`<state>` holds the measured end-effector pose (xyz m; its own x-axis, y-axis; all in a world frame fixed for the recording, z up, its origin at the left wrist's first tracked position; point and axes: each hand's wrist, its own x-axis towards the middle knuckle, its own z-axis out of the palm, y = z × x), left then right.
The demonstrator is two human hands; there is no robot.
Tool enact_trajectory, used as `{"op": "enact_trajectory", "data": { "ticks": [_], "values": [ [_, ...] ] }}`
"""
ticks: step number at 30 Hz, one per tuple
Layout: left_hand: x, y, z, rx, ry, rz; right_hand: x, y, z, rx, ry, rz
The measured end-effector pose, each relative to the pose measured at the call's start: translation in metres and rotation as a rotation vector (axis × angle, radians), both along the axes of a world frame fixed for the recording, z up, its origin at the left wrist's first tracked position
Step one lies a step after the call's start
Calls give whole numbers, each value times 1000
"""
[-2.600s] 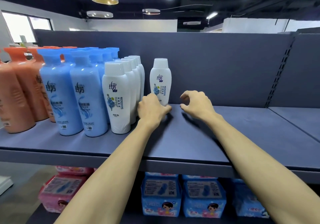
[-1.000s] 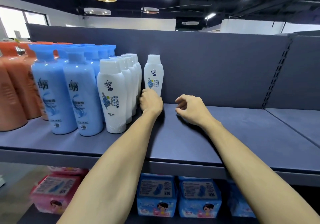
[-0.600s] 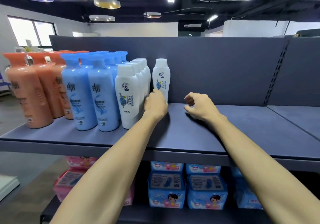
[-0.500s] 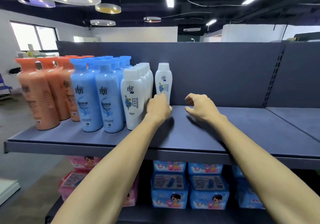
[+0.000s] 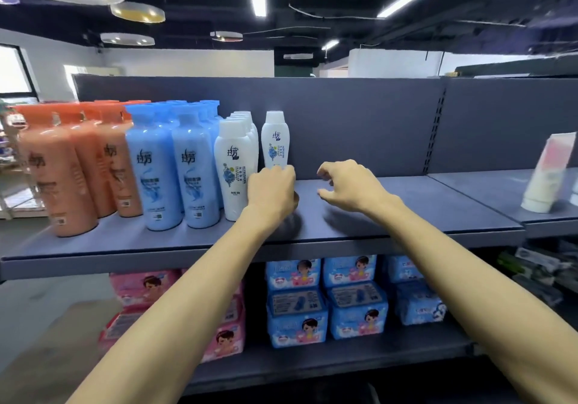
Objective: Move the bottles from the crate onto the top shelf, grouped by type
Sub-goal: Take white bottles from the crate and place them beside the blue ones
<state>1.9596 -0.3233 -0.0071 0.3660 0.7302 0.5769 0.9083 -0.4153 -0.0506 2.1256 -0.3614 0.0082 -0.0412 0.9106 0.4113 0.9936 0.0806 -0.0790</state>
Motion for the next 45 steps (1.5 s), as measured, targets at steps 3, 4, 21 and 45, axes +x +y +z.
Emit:
{"op": "enact_trajectory", "data": {
  "ticks": [3, 4, 21, 45],
  "values": [
    [-4, -26, -5, 6, -89, -54, -12, -34, 3, 14, -21, 6],
    [-6, -37, -9, -2, -137, -97, -16, -47, 2, 22, -33, 6],
    [-12, -129, -243, -524, -158, -390, -11, -157, -212, -426, 75, -87],
    [28, -152, -495, -982, 69, 90, -9, -160, -456, -909, 362, -215]
  ]
}}
